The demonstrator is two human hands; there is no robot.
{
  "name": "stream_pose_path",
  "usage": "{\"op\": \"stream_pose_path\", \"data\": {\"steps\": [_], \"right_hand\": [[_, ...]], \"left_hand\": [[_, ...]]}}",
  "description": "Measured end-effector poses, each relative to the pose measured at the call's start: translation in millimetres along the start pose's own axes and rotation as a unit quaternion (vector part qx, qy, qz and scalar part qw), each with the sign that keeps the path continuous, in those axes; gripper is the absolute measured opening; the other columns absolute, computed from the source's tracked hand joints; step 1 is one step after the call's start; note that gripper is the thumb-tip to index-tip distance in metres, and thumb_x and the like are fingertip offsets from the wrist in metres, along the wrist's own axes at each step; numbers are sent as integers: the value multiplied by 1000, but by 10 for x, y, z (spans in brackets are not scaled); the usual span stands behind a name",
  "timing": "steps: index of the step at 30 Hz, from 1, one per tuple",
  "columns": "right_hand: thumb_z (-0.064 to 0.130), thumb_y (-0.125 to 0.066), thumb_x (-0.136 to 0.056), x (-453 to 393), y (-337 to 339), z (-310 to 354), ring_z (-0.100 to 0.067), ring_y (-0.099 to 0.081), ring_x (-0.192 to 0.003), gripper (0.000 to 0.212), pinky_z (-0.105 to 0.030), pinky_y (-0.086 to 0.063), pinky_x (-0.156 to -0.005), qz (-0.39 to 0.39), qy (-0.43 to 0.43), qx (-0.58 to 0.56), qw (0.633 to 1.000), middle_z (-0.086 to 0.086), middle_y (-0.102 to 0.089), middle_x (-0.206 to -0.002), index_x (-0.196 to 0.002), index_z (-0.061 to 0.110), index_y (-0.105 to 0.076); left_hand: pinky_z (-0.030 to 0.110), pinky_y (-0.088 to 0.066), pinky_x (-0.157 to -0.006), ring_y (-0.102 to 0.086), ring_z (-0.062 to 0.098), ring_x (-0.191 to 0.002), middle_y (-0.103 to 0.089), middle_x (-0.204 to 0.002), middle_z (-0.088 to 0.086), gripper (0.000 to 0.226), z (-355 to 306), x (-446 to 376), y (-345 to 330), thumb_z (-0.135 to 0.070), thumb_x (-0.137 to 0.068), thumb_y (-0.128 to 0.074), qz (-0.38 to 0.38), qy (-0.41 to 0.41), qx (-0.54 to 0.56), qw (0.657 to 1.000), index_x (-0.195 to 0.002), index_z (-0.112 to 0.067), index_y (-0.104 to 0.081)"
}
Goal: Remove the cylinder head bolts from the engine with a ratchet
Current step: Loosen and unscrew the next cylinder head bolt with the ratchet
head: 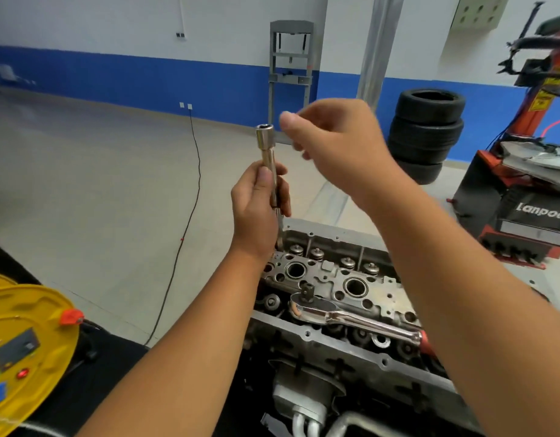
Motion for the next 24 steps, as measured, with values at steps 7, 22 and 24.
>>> {"op": "stream_pose_path", "data": {"steps": [7, 22, 24], "right_hand": [[21, -78, -92, -31, -585, -222, -27, -77, -80, 18, -43, -65, -79, -27, -44, -327, 944, -13, -76, -83, -95, 5, -71], [39, -55, -105, 34, -665, -465, -22, -69, -78, 30, -32, -56, -69, 25, -79, -406, 910, -7, -70, -75, -100, 10, -64], [38, -65, -100, 55, -666, -487, -22, -74, -83, 21, -36, -58, -70, 24, -78, -410, 908, -5, -72, -75, -98, 18, -61]], "left_hand": [[29, -42, -44, -48, 18, -46, -56, -63, 4, 19, -43, 12, 17, -22, -107, -54, -39, -31, -64, 997, -115, -36, -63], [28, -56, -70, -68, 20, -91, -71, -101, 6, 31, 10, 57, -48, -25, -106, -46, 8, -8, -68, 998, -129, -13, -62], [24, -55, -67, -69, 19, -89, -73, -102, 6, 35, 4, 61, -22, -25, -106, -49, 3, -12, -92, 996, -135, -10, -61]]}}
Point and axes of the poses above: each hand's wrist, its own x-axis away from the middle knuckle, its own y-axis out of the back of the hand, z = x × y, the point moved 9 cm from there along -x, towards the middle knuckle
